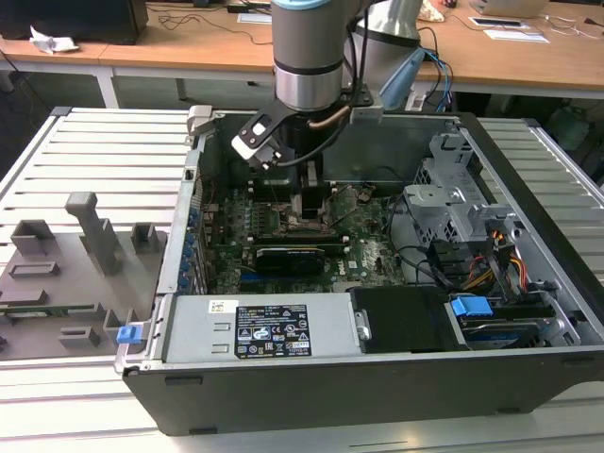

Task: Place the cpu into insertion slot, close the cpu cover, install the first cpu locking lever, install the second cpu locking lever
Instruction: 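Place the cpu into insertion slot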

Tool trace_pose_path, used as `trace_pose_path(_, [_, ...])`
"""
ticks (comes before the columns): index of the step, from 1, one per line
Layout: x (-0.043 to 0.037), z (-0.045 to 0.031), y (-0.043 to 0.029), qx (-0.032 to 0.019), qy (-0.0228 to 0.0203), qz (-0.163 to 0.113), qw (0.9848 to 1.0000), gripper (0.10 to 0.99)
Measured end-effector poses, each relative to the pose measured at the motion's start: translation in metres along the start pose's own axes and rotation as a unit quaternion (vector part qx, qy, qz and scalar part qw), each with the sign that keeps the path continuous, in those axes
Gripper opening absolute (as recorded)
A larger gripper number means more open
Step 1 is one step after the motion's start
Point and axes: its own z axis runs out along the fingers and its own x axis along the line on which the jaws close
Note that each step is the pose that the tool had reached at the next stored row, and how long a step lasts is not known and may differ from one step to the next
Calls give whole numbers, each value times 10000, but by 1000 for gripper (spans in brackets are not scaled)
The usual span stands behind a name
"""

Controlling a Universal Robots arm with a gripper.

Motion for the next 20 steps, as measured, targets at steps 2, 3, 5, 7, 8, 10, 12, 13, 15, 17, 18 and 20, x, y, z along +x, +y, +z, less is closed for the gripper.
trace_pose_path(2, [33, 46, -5, 0, -1, 0, 10000, 529])
trace_pose_path(3, [64, 82, -9, 0, 0, 0, 10000, 529])
trace_pose_path(5, [92, 160, -16, 0, 0, 0, 10000, 529])
trace_pose_path(7, [94, 195, -22, 0, 0, 2, 10000, 529])
trace_pose_path(8, [104, 226, -28, 0, -1, 8, 10000, 529])
trace_pose_path(10, [118, 240, -34, 0, -1, 11, 10000, 529])
trace_pose_path(12, [131, 254, -36, 0, -1, 12, 10000, 529])
trace_pose_path(13, [144, 267, -37, 0, -2, 21, 10000, 529])
trace_pose_path(15, [156, 284, -39, -1, -5, 52, 10000, 529])
trace_pose_path(17, [170, 307, -41, -2, -9, 86, 10000, 529])
trace_pose_path(18, [175, 316, -41, -2, -9, 86, 10000, 529])
trace_pose_path(20, [195, 349, -52, -2, -8, 86, 10000, 529])
